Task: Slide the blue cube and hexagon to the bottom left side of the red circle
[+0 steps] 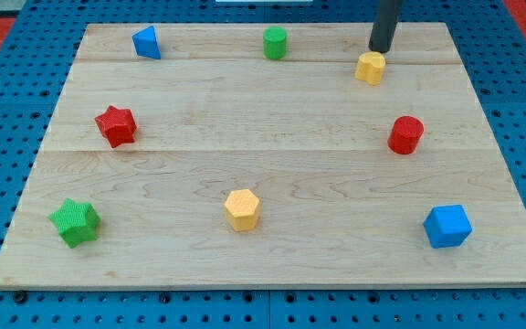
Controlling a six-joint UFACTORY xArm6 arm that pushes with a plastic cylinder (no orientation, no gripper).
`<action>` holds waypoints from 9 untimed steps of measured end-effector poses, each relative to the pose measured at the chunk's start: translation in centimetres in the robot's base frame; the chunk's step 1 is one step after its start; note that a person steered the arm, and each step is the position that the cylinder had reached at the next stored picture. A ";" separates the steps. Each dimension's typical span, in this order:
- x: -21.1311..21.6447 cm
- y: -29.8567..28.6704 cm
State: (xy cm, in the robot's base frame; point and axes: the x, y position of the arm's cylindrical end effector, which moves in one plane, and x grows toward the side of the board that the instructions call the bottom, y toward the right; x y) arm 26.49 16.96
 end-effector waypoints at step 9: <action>27.6 0.6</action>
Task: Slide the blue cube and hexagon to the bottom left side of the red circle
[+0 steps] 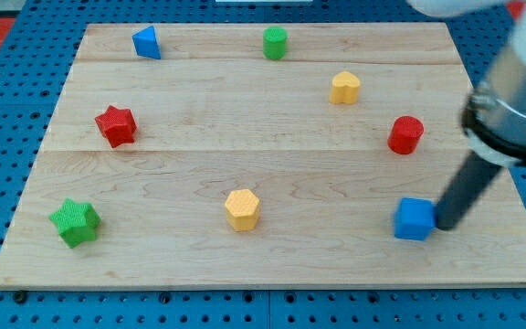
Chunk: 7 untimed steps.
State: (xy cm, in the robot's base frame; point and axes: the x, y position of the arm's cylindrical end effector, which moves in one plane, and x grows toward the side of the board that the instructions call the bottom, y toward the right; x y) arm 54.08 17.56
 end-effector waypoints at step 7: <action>1.0 -12.5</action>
